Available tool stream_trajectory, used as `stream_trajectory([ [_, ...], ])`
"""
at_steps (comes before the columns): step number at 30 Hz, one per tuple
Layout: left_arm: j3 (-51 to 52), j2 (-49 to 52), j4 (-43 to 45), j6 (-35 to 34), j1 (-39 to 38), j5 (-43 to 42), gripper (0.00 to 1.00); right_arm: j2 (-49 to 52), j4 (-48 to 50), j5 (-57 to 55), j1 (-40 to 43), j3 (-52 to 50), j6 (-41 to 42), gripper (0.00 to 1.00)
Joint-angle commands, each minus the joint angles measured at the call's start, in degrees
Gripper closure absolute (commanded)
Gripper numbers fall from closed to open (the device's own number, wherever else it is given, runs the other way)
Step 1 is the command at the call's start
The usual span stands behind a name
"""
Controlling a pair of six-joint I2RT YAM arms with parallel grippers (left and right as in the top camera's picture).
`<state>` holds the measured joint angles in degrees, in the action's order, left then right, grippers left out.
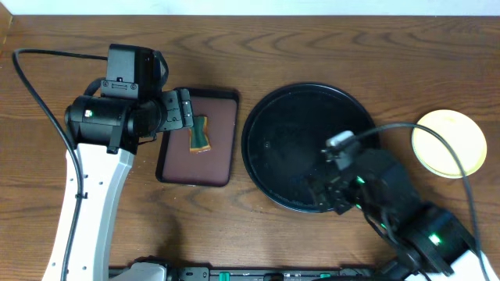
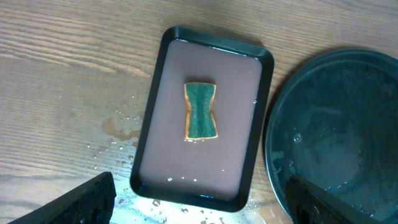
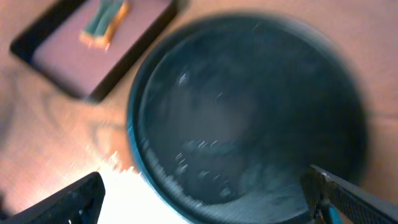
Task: Clean dirty plates on tray and stack at the side
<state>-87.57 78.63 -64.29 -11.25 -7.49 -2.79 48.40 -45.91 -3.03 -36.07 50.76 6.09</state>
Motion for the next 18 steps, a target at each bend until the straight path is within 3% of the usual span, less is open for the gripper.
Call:
stream_trajectory([
  [1,-0.5,-0.3,-0.2,0.5,0.2,0.5,0.12,-10.8,2.8,-8.2,4.9,-1.2,-4.6,0.01],
  [9,-0.5,-0.3,-0.2,0.5,0.2,0.5,0.12,-27.2,7.8,11.0,30.1,-13.9,-8.1,0.01],
  [18,-0.5,-0.3,-0.2,0.5,0.2,0.5,0.12,-45.0,18.1,12.8,39.5,-34.6,-8.3,0.01],
])
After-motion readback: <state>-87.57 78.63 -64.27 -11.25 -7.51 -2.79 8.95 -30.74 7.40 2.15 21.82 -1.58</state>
